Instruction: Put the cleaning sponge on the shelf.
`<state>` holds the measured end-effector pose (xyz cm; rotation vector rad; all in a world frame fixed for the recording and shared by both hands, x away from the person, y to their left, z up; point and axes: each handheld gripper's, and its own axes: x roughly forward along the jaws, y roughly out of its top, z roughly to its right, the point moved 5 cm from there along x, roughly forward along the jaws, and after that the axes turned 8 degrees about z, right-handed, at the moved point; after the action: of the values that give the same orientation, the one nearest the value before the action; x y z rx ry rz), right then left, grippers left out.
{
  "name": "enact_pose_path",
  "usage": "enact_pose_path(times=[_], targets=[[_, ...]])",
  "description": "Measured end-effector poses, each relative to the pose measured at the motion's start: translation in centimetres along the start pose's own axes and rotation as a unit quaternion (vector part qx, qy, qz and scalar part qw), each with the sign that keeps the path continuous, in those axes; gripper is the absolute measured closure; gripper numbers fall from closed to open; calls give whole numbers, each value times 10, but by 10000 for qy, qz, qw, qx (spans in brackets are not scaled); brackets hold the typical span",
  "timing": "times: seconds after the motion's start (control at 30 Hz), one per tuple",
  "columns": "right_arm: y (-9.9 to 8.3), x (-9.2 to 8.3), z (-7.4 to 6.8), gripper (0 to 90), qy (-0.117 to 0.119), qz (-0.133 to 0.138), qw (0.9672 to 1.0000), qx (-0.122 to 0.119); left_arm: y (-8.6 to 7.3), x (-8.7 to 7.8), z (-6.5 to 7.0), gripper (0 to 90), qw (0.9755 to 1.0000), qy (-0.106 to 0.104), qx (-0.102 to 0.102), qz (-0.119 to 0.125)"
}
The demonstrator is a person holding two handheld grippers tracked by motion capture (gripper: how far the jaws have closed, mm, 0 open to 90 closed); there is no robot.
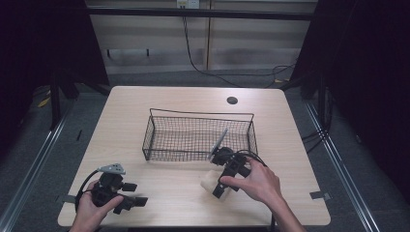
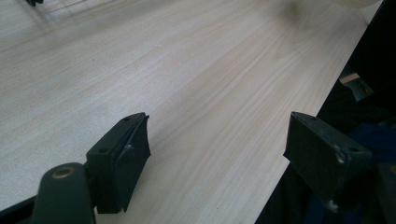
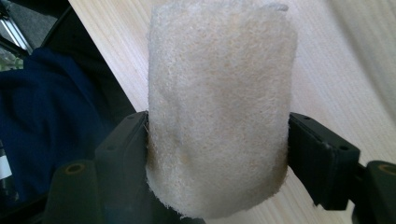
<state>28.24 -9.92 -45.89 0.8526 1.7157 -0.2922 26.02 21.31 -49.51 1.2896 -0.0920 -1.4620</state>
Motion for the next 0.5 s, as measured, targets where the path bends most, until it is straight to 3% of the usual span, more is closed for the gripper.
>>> enact_pose_path(times=[0.5], targets=[[3, -23, -2, 251, -6, 126, 9999, -61, 0, 0, 0, 215, 10000, -2, -8, 9]])
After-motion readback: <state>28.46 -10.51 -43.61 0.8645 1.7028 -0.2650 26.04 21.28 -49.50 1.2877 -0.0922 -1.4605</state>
